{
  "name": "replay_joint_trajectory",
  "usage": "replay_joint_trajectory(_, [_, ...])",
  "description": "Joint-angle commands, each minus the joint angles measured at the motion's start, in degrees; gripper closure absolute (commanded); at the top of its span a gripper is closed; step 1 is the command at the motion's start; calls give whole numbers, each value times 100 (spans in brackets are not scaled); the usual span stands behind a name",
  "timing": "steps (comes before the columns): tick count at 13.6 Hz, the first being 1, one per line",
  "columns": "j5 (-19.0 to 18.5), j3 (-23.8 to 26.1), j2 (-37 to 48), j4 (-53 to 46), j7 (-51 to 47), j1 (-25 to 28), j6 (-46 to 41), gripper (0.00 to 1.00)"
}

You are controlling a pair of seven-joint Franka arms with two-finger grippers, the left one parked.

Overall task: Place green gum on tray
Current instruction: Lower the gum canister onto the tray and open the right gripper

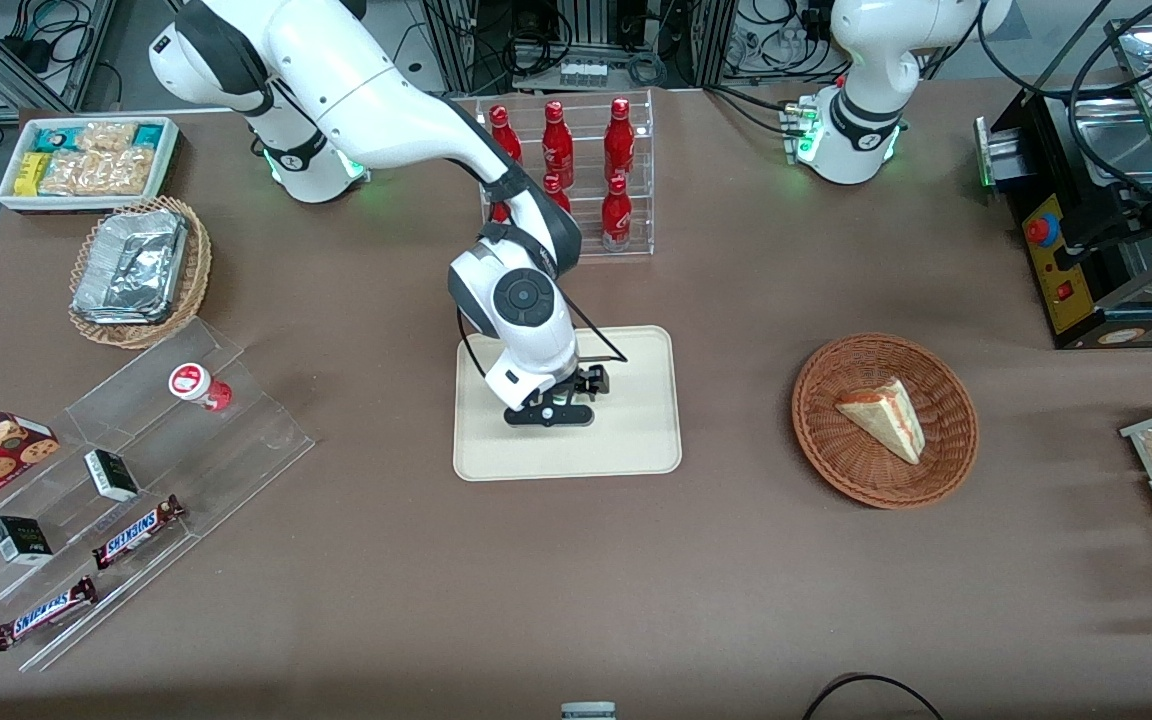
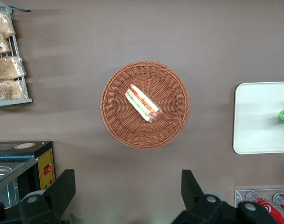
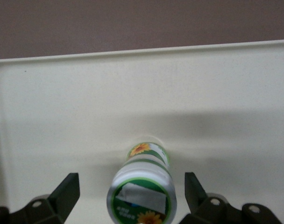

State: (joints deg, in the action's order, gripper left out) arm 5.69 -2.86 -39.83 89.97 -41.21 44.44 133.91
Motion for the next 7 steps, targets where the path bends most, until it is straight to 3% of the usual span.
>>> replay_joint_trajectory(1, [-51,-57,343,-14,130,-32,-504,0])
replay_joint_trajectory(7, [-51,-101,1160,-14,1104,-330,-1822,0])
